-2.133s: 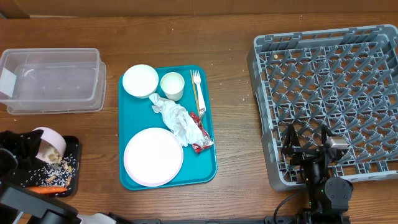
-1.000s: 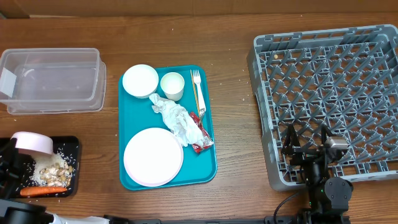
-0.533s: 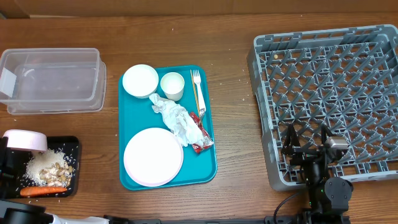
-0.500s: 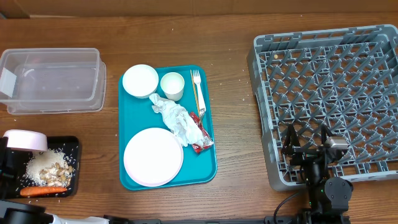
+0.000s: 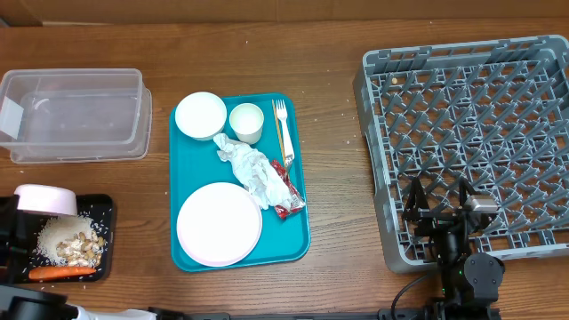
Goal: Sort waste into correct bins and load items into the dishwasher
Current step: 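Carry the pink bowl left and tip its rice onto the black tray, then return the emptied pink bowl to the teal tray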
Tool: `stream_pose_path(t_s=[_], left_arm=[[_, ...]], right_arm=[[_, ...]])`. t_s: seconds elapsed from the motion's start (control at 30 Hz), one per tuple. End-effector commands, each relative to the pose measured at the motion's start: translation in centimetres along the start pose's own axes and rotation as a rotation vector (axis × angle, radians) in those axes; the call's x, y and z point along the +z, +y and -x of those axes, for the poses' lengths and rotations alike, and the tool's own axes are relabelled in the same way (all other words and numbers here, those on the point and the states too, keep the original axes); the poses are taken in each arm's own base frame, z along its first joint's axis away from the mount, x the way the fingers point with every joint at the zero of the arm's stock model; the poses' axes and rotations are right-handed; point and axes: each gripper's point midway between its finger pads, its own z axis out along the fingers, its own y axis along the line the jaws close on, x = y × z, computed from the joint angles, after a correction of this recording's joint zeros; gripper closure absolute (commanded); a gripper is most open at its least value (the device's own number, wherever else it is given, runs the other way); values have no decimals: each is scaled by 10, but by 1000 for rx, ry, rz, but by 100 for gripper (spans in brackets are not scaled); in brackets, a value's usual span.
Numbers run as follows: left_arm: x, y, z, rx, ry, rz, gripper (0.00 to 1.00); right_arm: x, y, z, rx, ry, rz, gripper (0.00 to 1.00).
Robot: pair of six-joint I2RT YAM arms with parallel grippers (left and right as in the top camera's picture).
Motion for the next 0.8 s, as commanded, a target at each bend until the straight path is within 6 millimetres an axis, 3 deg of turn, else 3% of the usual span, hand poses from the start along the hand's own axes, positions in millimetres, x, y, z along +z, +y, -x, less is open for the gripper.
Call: stream_pose_path(t_s=[0.0,0.13,0.27,0.43,0.57,0.77], left_arm=[[-2,-9,-26,199,-53,154,96],[2,-22,-57,359,-100,355,96],[41,-44,-120,671,-15,477,96],[87,0,-168,950,73,804,96],[135,40,-221,1194,255,904,96],[177,88,-239,1440,171,1111,96]], right_arm=[[0,-3,-1,-3,-5,-13,0],[0,-3,-1,-4,-6,-13,0],[0,-3,-1,-3,-5,-13,0],[0,-3,-1,-3,-5,-13,0],[0,-3,-1,-3,-5,-13,0],[0,-3,-2,-4,-5,-13,0]])
